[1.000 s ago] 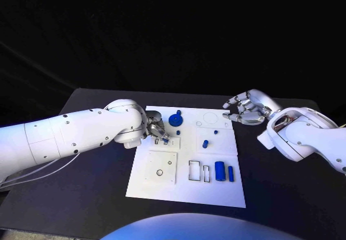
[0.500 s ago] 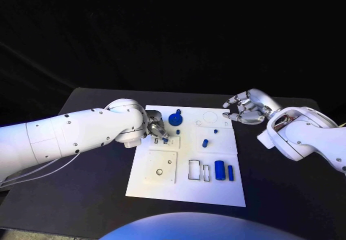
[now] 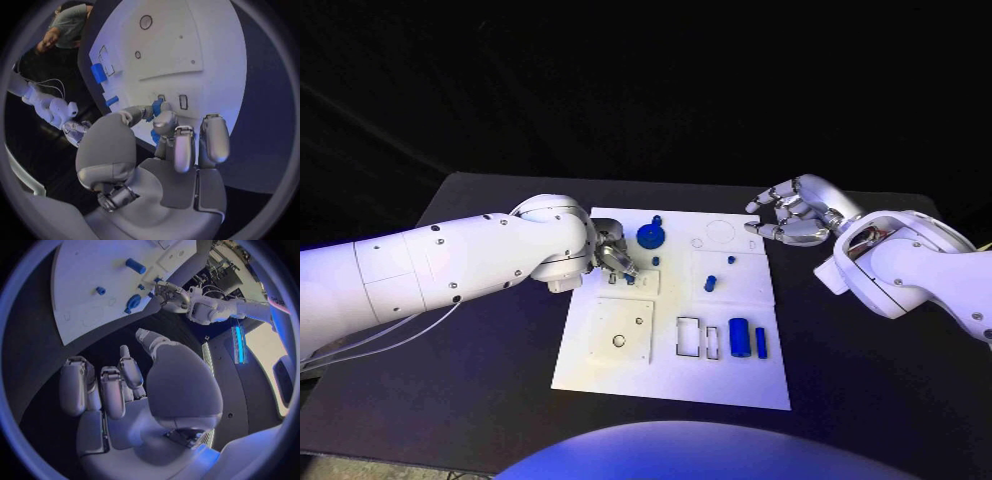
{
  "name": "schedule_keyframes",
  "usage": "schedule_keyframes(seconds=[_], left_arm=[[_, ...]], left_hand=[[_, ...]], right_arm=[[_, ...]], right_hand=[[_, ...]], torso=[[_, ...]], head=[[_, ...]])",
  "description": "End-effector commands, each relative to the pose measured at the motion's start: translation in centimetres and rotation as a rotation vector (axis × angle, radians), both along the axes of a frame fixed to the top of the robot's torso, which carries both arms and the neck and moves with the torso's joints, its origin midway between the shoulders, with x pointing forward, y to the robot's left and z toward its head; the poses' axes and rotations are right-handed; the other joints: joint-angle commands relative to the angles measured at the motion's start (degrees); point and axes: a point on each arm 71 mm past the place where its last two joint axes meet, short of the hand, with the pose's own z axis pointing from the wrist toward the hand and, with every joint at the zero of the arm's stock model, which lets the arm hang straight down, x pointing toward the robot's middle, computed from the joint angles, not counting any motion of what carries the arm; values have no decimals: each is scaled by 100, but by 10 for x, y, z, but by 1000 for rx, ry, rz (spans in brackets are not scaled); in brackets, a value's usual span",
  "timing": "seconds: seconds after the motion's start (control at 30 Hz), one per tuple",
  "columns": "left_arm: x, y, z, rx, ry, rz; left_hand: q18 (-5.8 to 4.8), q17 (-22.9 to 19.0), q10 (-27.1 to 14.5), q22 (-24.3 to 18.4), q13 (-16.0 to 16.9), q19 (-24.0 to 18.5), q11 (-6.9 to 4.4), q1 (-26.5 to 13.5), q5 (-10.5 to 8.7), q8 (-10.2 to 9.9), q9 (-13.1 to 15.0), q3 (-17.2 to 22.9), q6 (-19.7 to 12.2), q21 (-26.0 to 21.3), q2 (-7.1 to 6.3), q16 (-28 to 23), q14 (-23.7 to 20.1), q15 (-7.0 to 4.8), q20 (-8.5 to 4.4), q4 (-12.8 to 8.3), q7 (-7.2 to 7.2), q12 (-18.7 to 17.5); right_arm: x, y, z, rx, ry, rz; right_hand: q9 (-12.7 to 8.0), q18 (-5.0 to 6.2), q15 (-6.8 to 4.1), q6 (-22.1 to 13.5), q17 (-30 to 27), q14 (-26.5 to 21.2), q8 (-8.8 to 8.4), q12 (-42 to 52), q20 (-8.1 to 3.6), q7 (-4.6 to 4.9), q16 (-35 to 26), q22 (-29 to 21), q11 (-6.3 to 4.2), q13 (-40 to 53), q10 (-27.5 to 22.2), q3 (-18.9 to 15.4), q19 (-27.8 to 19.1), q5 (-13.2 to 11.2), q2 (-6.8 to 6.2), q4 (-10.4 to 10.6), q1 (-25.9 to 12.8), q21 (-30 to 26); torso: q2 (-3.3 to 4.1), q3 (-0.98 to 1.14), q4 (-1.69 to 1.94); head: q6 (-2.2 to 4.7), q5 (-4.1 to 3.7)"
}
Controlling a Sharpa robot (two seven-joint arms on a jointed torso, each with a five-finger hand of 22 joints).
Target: Assemble the parts on the task board
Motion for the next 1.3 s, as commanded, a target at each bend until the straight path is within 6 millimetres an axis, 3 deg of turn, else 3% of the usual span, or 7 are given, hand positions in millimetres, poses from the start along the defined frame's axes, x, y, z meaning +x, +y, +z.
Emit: schedule_keyframes(seconds=[0.03,0.23,0.63,1.3], left_arm=[[-1,-1,-3,16,13,-12],[-2,-2,-3,16,10,-13],[-3,-2,-4,25,15,-26],[-5,-3,-5,22,20,-36]], left_hand=[[-90,1510,38,444,-11,43,-12,-5,-52,23,-8,977,85,22,63,37,606,-34,-13,-1005,-54,1],[-92,1510,59,455,-26,47,-23,-44,-197,45,-3,986,102,21,68,37,606,-35,-11,-1007,-70,-4],[-93,1510,71,461,-20,50,-30,-44,-267,43,-6,995,93,21,59,37,606,-34,-8,-1025,-76,8],[-96,1510,72,469,-37,56,-35,-34,-275,42,-12,1005,95,25,52,37,606,-33,-6,-1043,-80,-9]], right_arm=[[0,1,-1,-5,4,8],[-1,1,-2,-6,5,8],[-1,1,-3,-5,9,9],[-2,0,-5,-3,15,7]], right_hand=[[7,72,-49,21,1251,538,24,-10,-45,-14,-15,780,-1,1,15,26,-4,30,-18,-1,-25,-12],[9,73,-49,22,1247,538,25,-9,-45,-14,-17,778,-1,3,17,28,-6,32,-18,3,-34,-17],[14,75,-49,29,1246,537,30,-8,-46,-15,-17,775,-1,3,19,35,-8,37,-16,15,-54,-23],[16,75,-50,32,1247,538,33,-7,-46,-16,-17,775,-2,4,20,39,-8,40,-14,20,-62,-25]], torso=[[0,1,1],[-3,4,0],[-5,4,3],[-7,0,3]], head=[[-12,4],[-18,3],[-41,11],[-56,17]])
